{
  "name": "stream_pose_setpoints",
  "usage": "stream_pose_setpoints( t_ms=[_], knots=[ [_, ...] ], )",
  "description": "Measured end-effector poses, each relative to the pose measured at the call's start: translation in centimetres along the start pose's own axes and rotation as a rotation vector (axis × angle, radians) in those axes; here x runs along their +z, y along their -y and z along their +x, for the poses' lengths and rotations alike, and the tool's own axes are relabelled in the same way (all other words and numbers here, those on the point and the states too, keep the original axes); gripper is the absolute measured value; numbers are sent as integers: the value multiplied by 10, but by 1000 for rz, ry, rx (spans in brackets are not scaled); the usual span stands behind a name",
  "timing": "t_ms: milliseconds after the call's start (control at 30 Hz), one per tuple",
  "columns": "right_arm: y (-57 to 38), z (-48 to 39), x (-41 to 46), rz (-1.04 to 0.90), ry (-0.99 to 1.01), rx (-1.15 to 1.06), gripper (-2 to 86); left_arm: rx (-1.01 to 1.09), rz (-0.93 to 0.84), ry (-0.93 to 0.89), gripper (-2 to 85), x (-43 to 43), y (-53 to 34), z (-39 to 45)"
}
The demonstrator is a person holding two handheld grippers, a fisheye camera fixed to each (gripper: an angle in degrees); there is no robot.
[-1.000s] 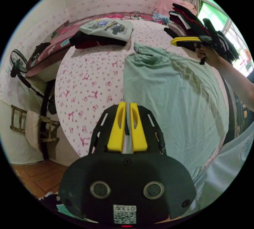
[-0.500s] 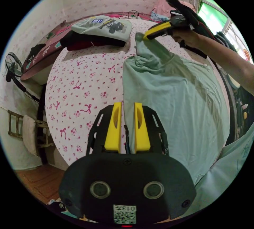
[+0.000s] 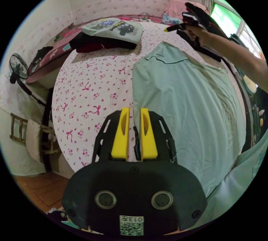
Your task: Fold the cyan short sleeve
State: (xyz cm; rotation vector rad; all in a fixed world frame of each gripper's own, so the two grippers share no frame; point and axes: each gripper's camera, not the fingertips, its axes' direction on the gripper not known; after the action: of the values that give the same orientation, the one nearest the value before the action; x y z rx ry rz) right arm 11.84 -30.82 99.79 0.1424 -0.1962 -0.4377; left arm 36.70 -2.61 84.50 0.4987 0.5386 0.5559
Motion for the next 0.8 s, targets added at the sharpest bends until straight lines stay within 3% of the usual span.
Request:
stream_pose_setpoints(
  t_ms=[167, 267, 467, 600, 800],
  knots=[
    [15, -104, 27, -70, 138, -323, 43, 43, 20, 90, 3, -13, -1, 35],
    [7, -138, 60, -203, 41, -416, 14, 72, 69, 160, 2, -33, -6, 61],
    [-18, -127, 62, -213, -96, -288, 5, 288, 115, 177, 2, -38, -11, 157],
    [-24, -117, 49, -201, -107, -215, 11, 508, 37, 280, 4, 5, -16, 241],
    [-15, -174, 18, -76, 101, -440, 52, 489, 58, 335, 11, 7, -31, 251]
  ],
)
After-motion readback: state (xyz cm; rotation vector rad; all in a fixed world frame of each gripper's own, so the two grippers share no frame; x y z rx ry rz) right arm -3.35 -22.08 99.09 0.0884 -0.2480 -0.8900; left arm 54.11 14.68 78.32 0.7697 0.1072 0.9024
